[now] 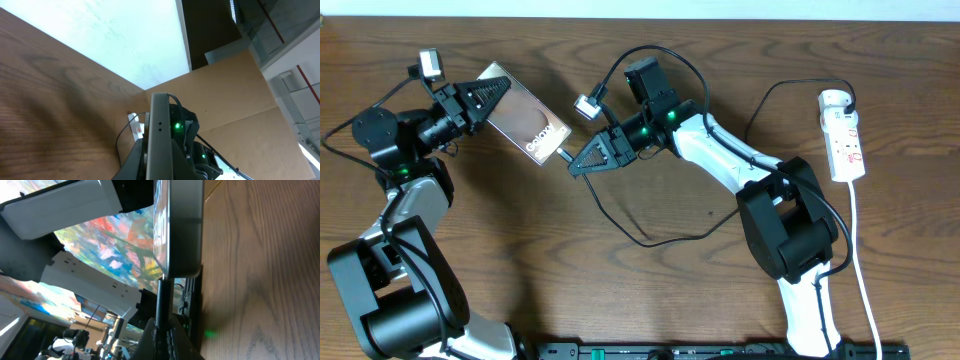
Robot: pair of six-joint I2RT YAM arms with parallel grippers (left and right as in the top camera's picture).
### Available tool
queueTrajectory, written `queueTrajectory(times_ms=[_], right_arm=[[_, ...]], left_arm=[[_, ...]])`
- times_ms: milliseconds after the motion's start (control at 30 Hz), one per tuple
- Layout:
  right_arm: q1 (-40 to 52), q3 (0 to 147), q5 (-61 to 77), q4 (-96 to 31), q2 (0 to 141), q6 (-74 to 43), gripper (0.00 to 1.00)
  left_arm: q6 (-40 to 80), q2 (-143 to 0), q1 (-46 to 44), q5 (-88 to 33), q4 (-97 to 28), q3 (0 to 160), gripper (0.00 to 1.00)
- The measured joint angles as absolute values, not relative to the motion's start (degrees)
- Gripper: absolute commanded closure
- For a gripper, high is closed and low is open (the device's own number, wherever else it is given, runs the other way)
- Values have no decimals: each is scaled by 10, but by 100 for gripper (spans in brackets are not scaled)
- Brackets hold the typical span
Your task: Plug charger to phone and switch on socket
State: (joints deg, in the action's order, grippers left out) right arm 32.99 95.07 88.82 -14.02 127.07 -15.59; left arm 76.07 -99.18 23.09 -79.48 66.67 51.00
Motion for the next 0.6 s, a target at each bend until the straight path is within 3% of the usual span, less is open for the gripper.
queueTrajectory(times_ms=[600], right_arm=[[328,947,888,-74,1271,-257,99]], left_arm=[[761,-992,232,-778,667,510,93]])
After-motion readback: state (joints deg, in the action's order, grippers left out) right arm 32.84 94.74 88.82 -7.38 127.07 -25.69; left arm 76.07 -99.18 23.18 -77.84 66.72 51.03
